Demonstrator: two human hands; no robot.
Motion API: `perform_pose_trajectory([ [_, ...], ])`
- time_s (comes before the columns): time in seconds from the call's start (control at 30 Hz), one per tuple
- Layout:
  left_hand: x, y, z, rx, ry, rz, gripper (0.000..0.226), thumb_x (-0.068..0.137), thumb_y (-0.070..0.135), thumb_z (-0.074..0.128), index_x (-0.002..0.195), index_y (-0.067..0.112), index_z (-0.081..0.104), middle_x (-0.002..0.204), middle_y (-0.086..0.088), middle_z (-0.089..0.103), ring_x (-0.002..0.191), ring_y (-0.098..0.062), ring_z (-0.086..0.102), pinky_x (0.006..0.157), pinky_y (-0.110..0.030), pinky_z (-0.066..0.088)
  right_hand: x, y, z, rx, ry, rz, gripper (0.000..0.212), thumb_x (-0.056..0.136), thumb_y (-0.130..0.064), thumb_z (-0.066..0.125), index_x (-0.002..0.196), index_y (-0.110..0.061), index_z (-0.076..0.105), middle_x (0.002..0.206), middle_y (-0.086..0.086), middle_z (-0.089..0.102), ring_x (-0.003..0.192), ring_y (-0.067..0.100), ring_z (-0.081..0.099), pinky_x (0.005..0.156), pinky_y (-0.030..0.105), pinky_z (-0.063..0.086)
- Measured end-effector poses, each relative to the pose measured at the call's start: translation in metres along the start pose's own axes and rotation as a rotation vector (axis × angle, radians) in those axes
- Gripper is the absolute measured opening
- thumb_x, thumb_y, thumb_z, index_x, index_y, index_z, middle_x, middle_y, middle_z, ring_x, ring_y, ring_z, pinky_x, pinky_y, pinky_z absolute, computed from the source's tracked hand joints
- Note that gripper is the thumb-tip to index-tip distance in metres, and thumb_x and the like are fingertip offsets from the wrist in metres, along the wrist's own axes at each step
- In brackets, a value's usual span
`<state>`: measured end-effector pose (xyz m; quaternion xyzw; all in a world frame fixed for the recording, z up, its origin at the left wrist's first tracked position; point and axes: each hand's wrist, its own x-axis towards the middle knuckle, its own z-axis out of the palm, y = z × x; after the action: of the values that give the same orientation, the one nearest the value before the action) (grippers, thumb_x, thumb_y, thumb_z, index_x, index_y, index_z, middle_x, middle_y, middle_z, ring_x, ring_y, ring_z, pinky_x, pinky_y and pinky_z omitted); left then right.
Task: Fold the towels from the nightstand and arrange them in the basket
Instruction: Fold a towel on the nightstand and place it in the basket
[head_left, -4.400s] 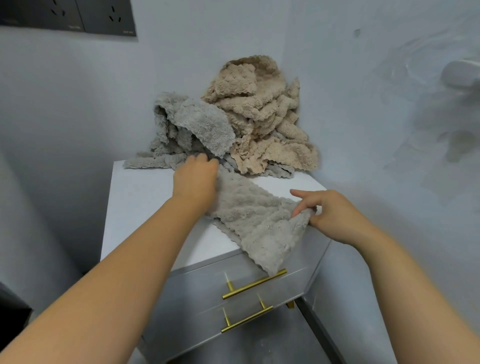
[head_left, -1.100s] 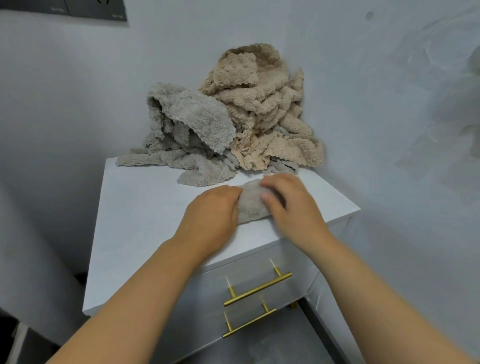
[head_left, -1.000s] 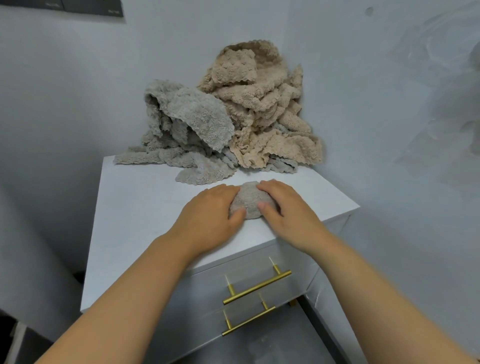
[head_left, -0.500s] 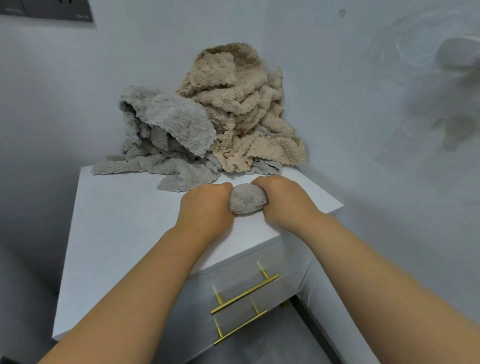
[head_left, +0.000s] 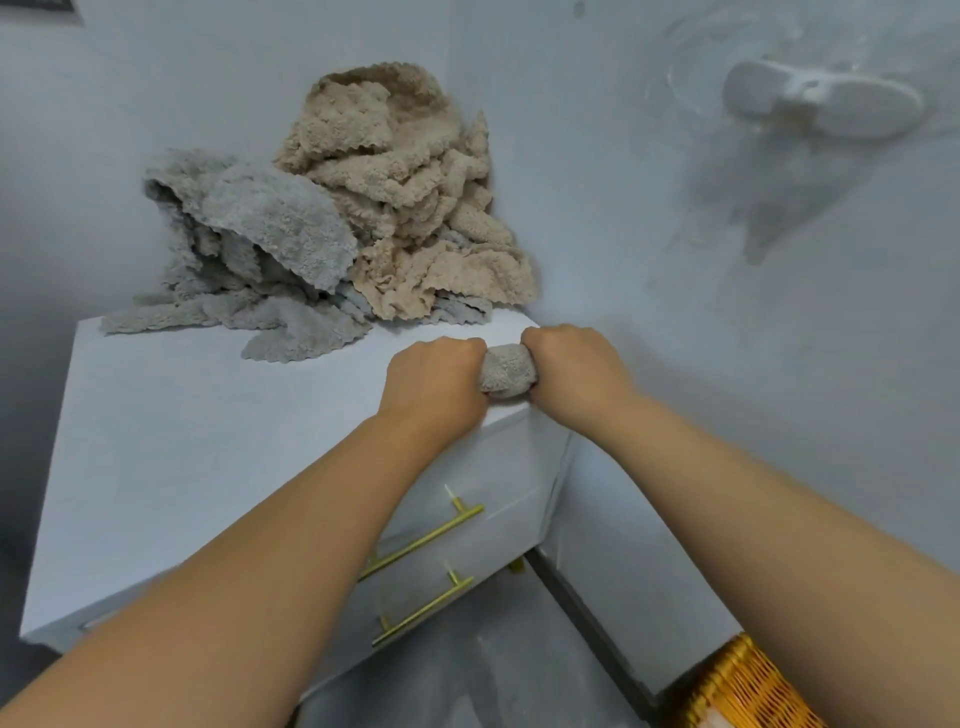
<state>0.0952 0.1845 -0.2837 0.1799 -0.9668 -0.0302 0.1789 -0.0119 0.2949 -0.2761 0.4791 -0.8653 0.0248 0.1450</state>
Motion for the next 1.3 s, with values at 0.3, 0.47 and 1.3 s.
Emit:
perform_pose_trajectory([
  [0.3, -0.044, 0.075, 0.006, -0.125, -0.132, 0.132, 0.010, 0.082, 0.020, 0.057, 0.091, 0.017, 0.060, 0.086, -0.005, 0.064, 0.077, -0.026, 0.056, 0.060, -0.028, 0.033, -0.108, 0.033, -0.010, 0.102, -0.182, 0.157, 0.008, 0.084, -0.011, 0.056, 0.088, -0.013, 0.050, 0.092, 0.011, 0.062, 0.081, 0.031, 0.056, 0.061, 0.029, 0.033],
  [0.47, -0.061, 0.123, 0.029, -0.292, -0.358, 0.172, 0.004, 0.079, 0.016, 0.061, 0.077, 0.018, 0.058, 0.076, -0.001, 0.059, 0.078, -0.024, 0.060, 0.059, -0.027, 0.039, -0.170, 0.060, -0.001, 0.120, -0.435, 0.221, 0.020, 0.080, -0.015, 0.061, 0.068, -0.013, 0.045, 0.066, 0.004, 0.048, 0.066, 0.026, 0.051, 0.056, 0.027, 0.037],
  [1.3, -0.178, 0.253, 0.258, -0.420, -1.011, 0.109, 0.039, 0.088, 0.016, 0.049, 0.127, 0.016, 0.053, 0.127, -0.013, 0.054, 0.115, -0.033, 0.054, 0.094, -0.040, 0.047, -0.377, 0.179, 0.179, 0.366, -0.874, 0.794, 0.026, 0.079, -0.021, 0.066, 0.065, -0.012, 0.046, 0.061, 0.004, 0.045, 0.058, 0.020, 0.044, 0.049, 0.028, 0.032],
])
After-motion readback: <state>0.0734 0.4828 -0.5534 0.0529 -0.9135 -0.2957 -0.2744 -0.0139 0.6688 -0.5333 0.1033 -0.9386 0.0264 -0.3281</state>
